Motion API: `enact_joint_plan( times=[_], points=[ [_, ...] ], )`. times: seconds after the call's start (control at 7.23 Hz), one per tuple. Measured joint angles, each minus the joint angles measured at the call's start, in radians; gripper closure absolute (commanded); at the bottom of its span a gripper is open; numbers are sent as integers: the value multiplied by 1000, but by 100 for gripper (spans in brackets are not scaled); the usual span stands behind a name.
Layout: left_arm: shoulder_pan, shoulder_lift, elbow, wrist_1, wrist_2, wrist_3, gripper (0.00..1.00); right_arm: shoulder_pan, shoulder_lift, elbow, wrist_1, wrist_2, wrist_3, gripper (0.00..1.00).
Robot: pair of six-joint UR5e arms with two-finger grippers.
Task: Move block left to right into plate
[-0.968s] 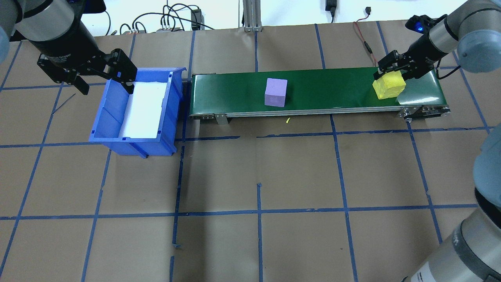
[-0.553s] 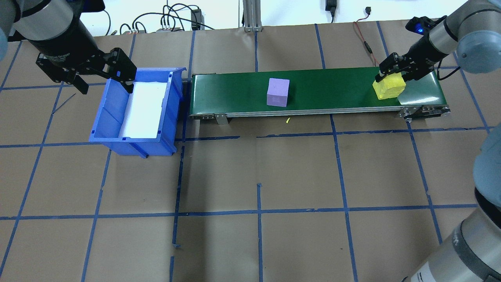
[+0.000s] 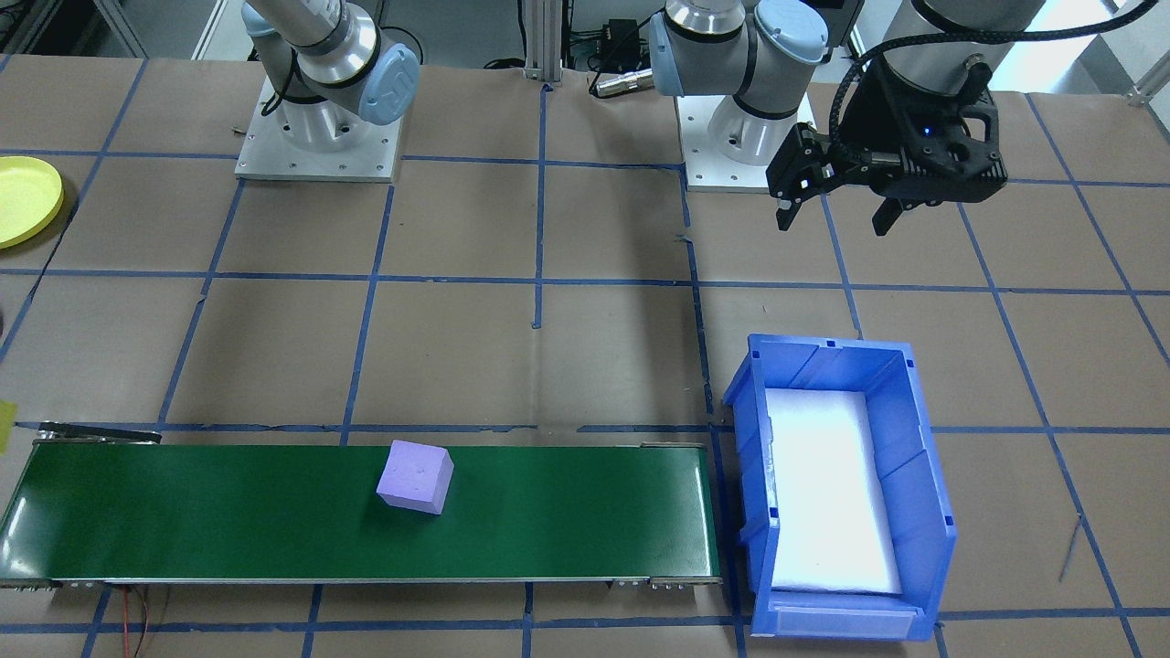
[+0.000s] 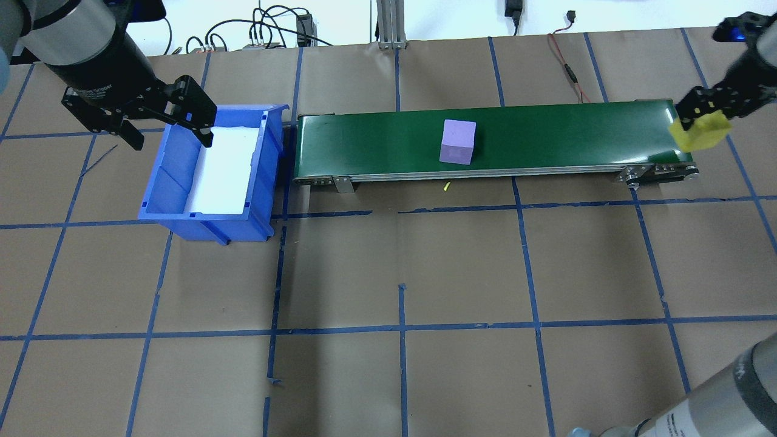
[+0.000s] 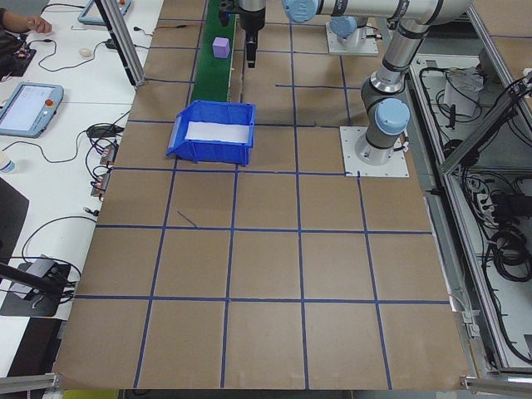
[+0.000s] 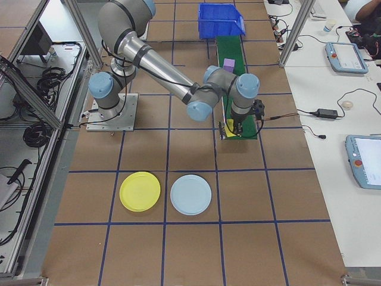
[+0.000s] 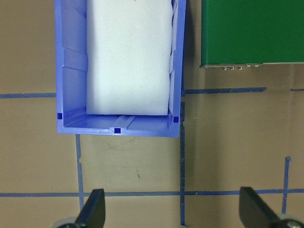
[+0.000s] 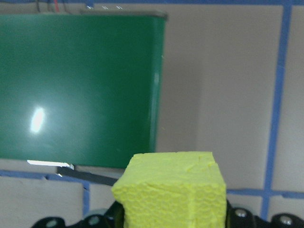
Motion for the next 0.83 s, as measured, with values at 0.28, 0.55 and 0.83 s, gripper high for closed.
enact_joint_plan(
  times=[0.28,0.55,0.83],
  points=[
    [1,2,3,0,-3,1,0,-228,-49,70,66,-30,-224,45],
    [0,6,1,-2,-7,-24,0,-470,-107,187,73,-88,-415,41],
    [-1,9,-4,-2,-5,-56,0,-662,-115,280,42,-100,-572,24]
  ],
)
